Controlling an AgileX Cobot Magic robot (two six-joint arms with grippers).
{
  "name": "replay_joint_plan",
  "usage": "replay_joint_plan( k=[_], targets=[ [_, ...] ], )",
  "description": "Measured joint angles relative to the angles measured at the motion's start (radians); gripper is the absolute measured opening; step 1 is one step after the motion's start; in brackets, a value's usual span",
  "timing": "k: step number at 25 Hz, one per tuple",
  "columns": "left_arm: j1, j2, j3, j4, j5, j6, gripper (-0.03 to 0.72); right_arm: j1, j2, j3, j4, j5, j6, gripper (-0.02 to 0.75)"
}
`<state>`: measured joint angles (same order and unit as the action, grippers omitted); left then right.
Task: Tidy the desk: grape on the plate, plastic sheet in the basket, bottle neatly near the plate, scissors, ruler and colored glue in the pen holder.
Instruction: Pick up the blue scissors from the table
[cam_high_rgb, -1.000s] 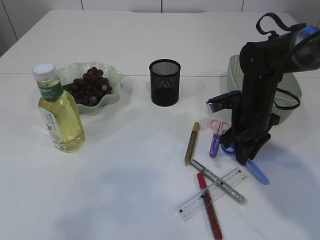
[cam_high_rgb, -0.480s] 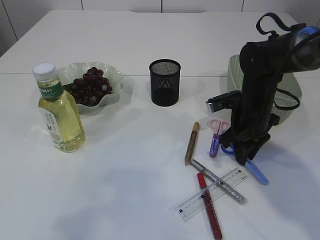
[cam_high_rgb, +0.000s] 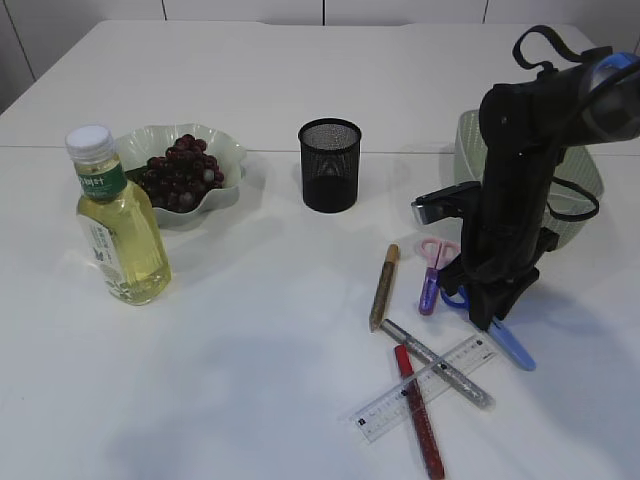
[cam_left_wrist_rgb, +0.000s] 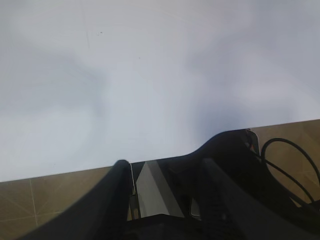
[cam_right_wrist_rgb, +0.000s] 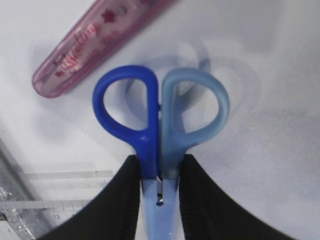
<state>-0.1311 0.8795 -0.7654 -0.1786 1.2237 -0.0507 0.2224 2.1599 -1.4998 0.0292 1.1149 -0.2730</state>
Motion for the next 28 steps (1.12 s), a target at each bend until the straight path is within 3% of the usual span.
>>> replay_joint_plan(
  k=[28],
  targets=[
    [0.000,0.000,0.000,-0.010,0.002,0.000,0.331,0.000,0.000,0.000,0.004,0.029,0.013,0.217]
  ],
)
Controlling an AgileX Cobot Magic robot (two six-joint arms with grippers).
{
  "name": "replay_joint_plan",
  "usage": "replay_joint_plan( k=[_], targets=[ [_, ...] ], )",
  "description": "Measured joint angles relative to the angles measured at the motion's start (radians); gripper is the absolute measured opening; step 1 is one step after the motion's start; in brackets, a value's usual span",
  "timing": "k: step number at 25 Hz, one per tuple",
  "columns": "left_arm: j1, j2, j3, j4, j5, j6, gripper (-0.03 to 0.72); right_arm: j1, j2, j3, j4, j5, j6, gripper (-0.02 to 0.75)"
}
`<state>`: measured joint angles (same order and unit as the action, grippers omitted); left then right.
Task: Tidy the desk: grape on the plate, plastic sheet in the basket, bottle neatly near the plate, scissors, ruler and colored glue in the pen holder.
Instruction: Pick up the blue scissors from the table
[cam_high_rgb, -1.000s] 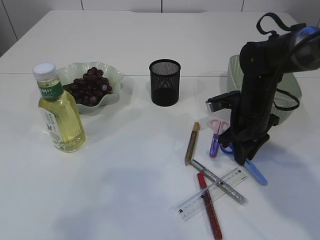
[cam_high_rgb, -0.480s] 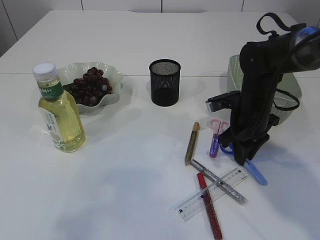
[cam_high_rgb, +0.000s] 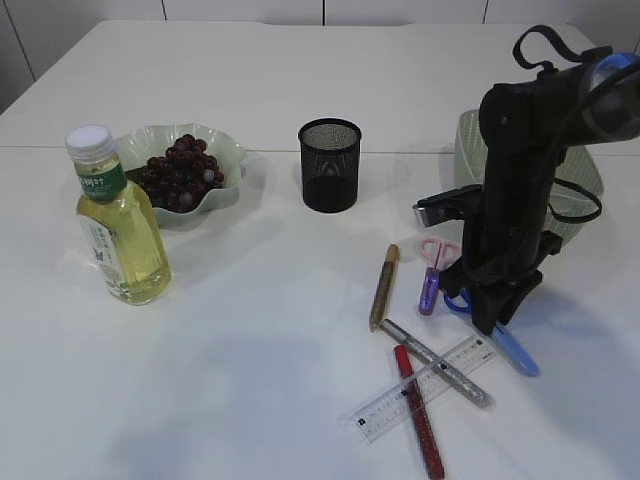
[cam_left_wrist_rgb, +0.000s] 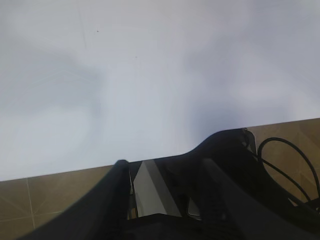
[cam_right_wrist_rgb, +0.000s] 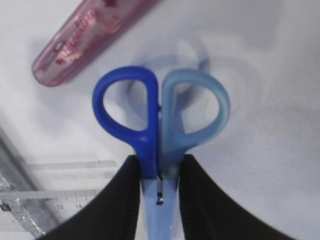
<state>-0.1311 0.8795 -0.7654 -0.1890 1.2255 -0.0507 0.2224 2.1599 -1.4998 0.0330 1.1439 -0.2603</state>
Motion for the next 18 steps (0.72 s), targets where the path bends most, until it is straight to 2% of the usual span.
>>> replay_joint_plan(
  k=[12,18],
  targets=[
    [0.000,0.000,0.000,0.000,0.000,0.000,0.330,0.000,0.000,-0.002,-0.013,0.024,0.024,0.217],
    [0.000,0.000,0.000,0.000,-0.002,0.000,0.331,0.000,0.000,-0.002,-0.026,-0.016,0.030,0.217]
  ],
)
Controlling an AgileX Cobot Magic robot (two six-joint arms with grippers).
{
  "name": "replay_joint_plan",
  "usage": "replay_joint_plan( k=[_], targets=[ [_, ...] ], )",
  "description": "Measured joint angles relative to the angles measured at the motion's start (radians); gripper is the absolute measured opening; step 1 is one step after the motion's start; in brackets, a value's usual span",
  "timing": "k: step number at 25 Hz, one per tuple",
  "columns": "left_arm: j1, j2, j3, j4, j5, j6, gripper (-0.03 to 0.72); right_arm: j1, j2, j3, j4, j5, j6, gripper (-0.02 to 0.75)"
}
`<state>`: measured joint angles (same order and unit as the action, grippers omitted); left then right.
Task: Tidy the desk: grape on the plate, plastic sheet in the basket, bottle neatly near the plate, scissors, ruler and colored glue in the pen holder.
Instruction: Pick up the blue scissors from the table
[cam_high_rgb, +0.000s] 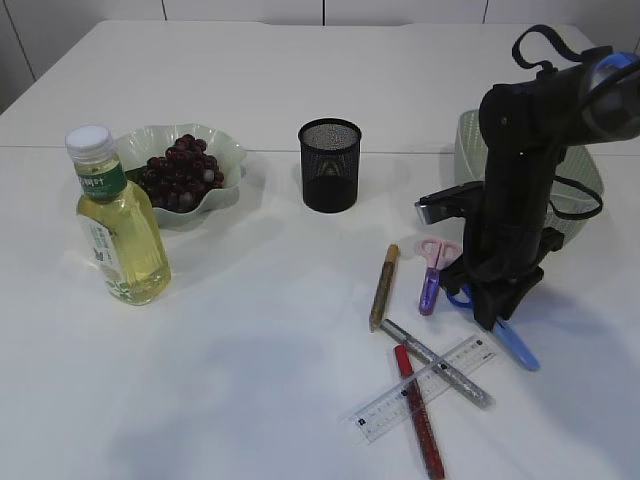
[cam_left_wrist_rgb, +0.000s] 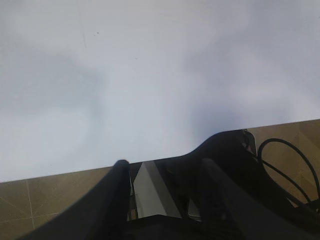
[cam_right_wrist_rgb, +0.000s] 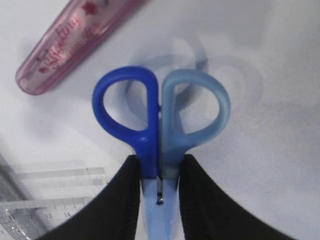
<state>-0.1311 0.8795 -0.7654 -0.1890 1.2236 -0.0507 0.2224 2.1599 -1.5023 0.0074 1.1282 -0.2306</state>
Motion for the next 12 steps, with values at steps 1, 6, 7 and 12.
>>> replay_joint_plan(
  k=[1,6,7,12],
  targets=[
    [0.000,0.000,0.000,0.000,0.000,0.000,0.331,0.000,0.000,0.000,0.000,-0.004,0.002,0.217],
    [0.000,0.000,0.000,0.000,0.000,0.000,0.330,0.000,0.000,0.000,0.000,-0.030,0.020,0.217],
    [0.000,0.000,0.000,0.000,0.000,0.000,0.330,0.000,0.000,0.000,0.000,-0.035,0.024,0.217],
    [0.000,0.000,0.000,0.000,0.000,0.000,0.330,0.000,0.000,0.000,0.000,-0.052,0.055,0.218]
  ],
)
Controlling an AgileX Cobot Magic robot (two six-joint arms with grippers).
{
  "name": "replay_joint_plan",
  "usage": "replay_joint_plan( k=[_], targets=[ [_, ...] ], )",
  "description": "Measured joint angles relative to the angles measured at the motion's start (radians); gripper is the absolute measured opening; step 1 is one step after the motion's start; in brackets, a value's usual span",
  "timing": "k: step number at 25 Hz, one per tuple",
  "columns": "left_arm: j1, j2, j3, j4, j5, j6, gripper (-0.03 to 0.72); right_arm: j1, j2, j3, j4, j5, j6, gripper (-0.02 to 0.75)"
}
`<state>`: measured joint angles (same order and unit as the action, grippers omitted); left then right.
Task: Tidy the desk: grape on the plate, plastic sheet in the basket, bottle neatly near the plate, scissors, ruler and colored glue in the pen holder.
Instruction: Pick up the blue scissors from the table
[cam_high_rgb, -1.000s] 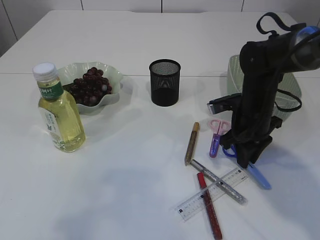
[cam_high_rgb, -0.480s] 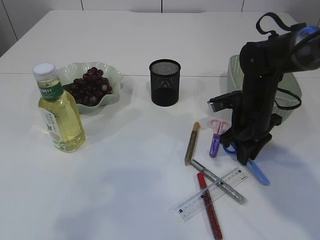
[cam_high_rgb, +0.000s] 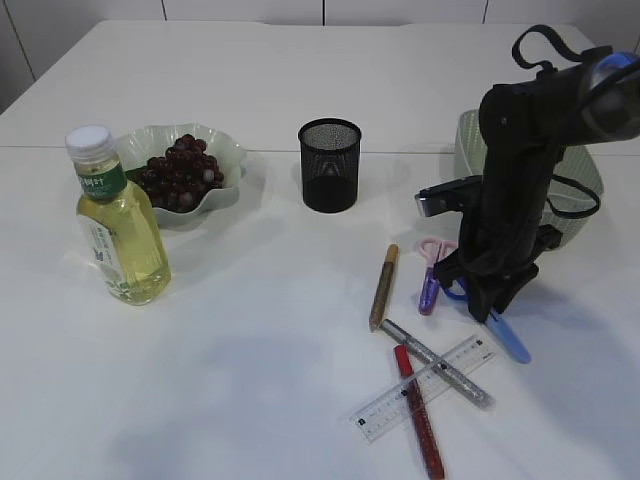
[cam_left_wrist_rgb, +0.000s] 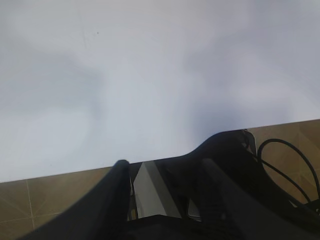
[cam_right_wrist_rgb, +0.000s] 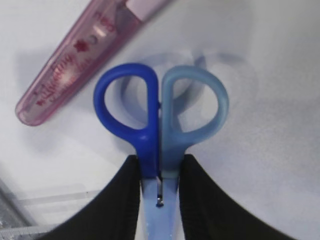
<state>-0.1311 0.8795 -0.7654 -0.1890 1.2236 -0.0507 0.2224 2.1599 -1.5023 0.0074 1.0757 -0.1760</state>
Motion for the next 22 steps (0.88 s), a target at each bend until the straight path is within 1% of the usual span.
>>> replay_joint_plan(
  k=[8,22],
  targets=[
    [0.000,0.000,0.000,0.000,0.000,0.000,0.330,0.000,0.000,0.000,0.000,-0.016,0.017,0.246],
    [0.000,0.000,0.000,-0.004,0.000,0.000,0.329,0.000,0.017,-0.004,0.000,-0.016,0.040,0.250]
  ],
)
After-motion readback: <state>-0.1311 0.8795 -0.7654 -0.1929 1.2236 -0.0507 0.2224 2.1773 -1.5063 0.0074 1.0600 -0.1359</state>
